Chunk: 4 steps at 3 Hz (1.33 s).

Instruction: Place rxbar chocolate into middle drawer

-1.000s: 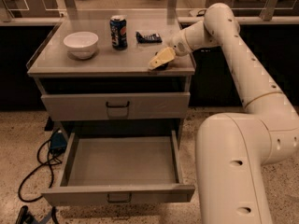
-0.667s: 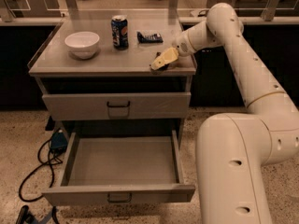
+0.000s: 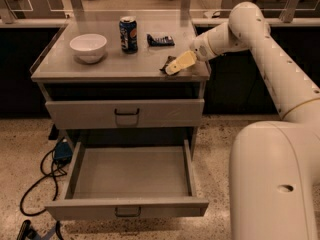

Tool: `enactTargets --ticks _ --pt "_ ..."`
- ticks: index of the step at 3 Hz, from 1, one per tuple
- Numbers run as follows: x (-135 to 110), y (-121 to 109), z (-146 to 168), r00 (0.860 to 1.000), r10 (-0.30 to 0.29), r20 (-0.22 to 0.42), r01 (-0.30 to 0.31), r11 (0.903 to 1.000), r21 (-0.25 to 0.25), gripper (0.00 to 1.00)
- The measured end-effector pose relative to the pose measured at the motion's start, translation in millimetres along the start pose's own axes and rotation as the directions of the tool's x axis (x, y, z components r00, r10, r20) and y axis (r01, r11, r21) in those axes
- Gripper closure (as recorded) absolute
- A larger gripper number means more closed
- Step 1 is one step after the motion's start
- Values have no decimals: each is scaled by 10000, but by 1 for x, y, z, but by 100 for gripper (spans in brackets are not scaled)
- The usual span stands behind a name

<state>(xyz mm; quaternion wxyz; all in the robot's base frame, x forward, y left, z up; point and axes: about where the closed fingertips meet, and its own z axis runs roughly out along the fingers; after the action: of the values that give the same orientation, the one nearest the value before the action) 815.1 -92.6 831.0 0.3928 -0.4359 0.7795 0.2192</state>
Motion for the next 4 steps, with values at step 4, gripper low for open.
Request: enactTargets --ticks 4 --pt "15 14 19 9995 160 -287 -172 9990 -407 19"
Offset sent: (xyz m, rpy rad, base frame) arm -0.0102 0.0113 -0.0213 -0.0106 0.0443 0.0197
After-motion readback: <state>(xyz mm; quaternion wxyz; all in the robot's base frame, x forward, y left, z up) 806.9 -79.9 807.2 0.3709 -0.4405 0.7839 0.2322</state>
